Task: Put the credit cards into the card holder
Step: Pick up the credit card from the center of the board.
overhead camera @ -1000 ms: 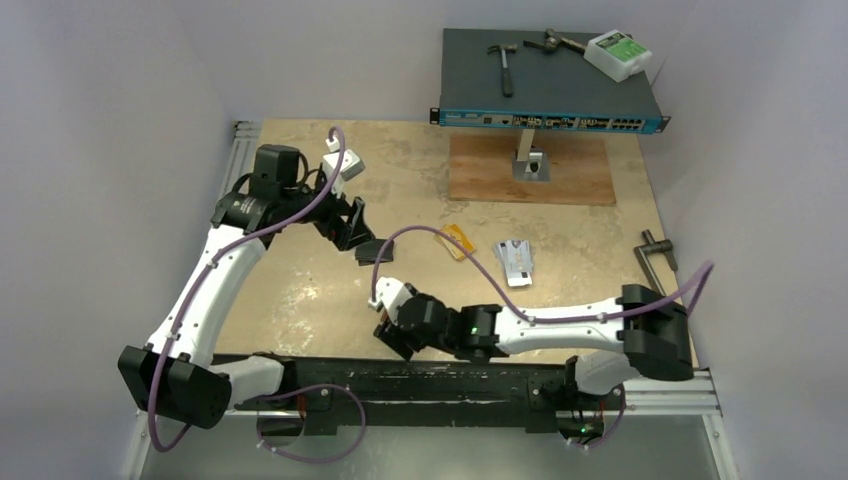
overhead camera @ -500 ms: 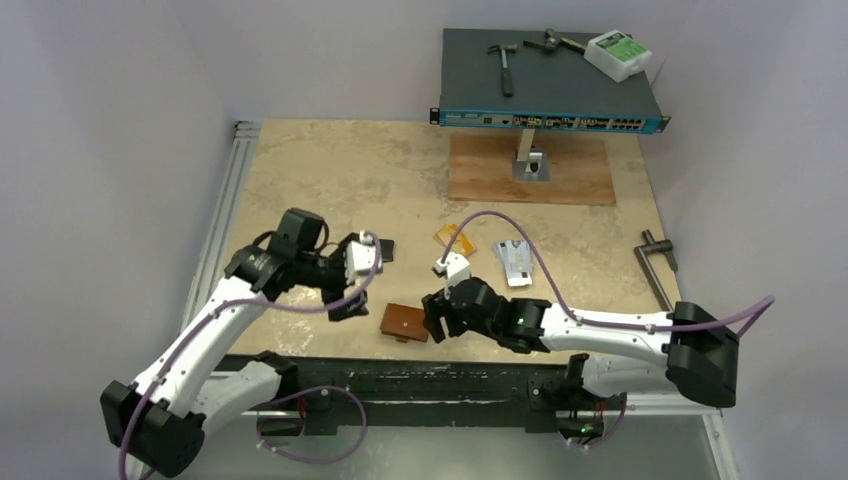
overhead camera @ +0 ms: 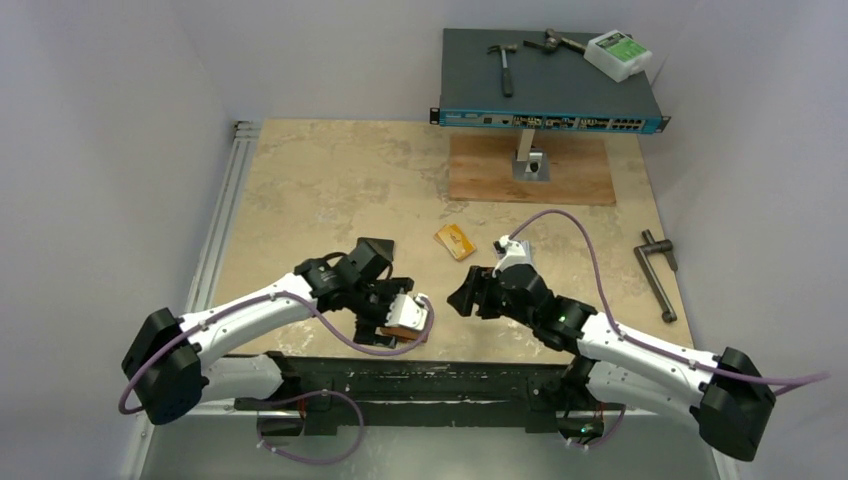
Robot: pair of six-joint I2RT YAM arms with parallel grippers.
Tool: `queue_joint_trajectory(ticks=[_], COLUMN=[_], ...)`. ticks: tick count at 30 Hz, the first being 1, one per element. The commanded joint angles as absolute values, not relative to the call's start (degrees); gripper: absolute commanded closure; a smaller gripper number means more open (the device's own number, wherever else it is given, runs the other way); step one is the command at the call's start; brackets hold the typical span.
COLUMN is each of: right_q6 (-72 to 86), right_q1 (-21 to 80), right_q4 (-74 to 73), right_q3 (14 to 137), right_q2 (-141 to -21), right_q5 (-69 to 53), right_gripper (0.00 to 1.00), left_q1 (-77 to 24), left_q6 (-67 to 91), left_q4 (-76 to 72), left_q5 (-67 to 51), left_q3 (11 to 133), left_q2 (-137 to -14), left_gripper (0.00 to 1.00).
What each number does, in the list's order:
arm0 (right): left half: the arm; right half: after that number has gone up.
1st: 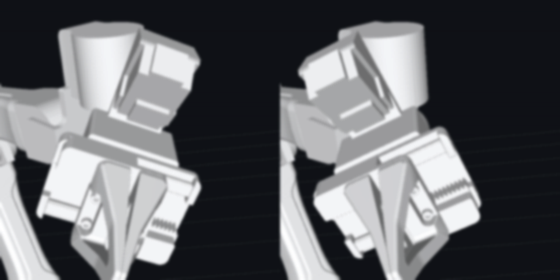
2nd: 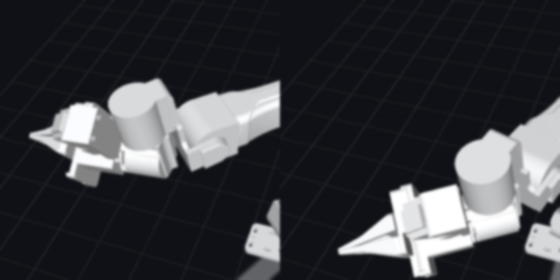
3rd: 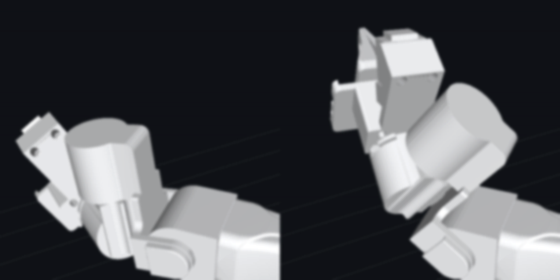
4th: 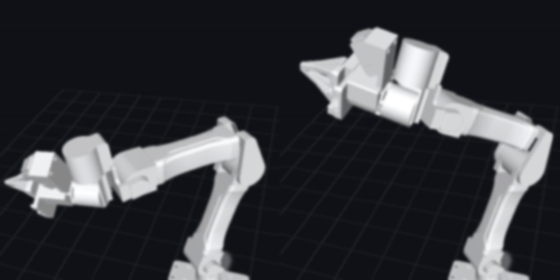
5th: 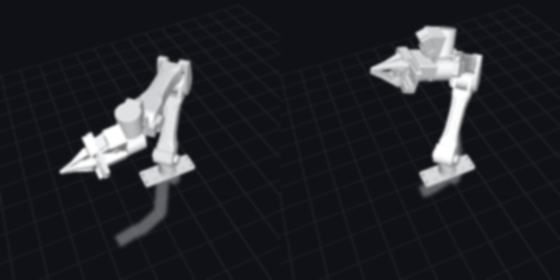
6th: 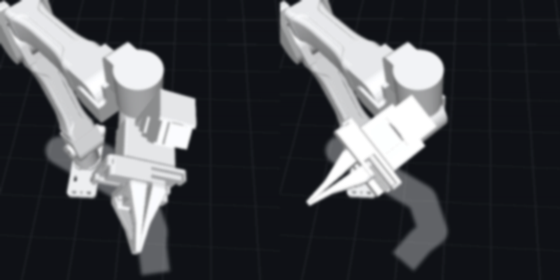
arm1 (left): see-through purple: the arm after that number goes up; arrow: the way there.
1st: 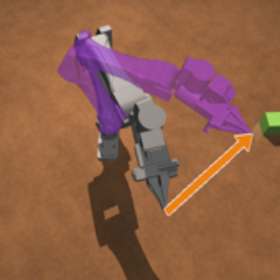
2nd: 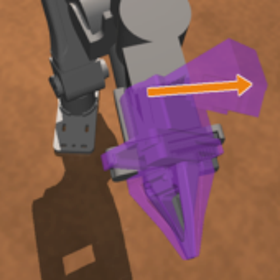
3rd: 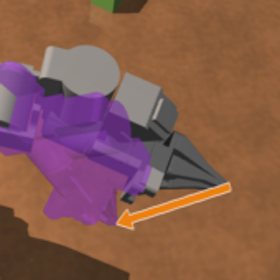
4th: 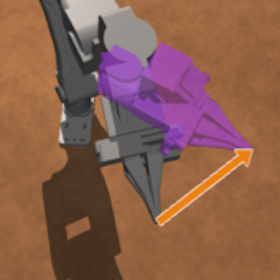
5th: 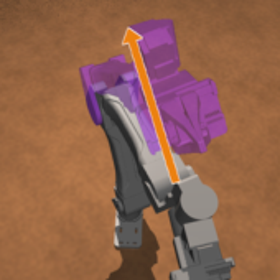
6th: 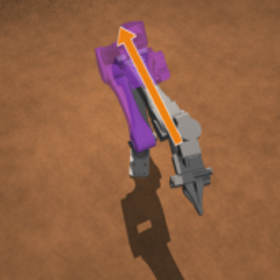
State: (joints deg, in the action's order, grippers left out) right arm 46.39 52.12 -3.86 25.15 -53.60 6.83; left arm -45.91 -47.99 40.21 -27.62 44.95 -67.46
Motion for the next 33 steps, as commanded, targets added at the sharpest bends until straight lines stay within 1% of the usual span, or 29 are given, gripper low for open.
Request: queue_joint_trajectory(ticks=[1, 13, 15, 18, 20, 25, 27, 28, 31, 33], right_q6=[48.8, 49.2, 49.4, 48.7, 47.6, 44.6, 43.8, 43.4, 42.0, 41.2], right_q1=[49.1, 46.3, 45.9, 44.9, 43.8, 39.2, 37.7, 37.2, 36.0, 35.3], right_q4=[-2.6, 1.9, 1.9, 1.4, 0.6, 0.1, 0.1, 0.1, 0.1, 0.1], right_q3=[23.2, 20.7, 20.5, 21.5, 23.0, 26.3, 27.3, 27.8, 30.0, 31.3], right_q2=[-50.0, -50.4, -49.7, -49.6, -50.4, -53.0, -53.8, -54.2, -55.7, -57.4], right_q5=[3.4, 0.2, 0.3, 0.2, 0.2, -1.6, -2.4, -2.5, -2.6, -2.9], right_gripper=[0.33, 0.33, 0.33, 0.33, 0.32, 0.32, 0.32, 0.31, 0.30, 0.29], left_q1=[-50.4, -55.3, -55.5, -55.4, -55.0, -52.6, -50.8, -49.9, -47.2, -44.8], left_q6=[-47.3, -45.5, -44.0, -38.6, -32.3, -12.4, -6.5, -4.3, -0.7, -0.5], left_q4=[34.3, 29.5, 29.2, 31.0, 33.8, 40.6, 42.4, 42.9, 43.1, 43.0], left_q5=[-21.7, -8.1, -5.7, -3.3, -4.9, -17.3, -21.0, -22.7, -25.2, -25.3], left_q3=[44.0, 45.6, 46.8, 50.2, 53.2, 61.1, 63.3, 63.7, 62.6, 61.8], left_q2=[-70.4, -81.4, -83.3, -85.7, -86.7, -87.4, -87.1, -86.7, -84.1, -81.7], left_gripper=[0.12, 0.13, 0.15, 0.21, 0.22, 0.29, 0.29, 0.28, 0.17, 0.14])
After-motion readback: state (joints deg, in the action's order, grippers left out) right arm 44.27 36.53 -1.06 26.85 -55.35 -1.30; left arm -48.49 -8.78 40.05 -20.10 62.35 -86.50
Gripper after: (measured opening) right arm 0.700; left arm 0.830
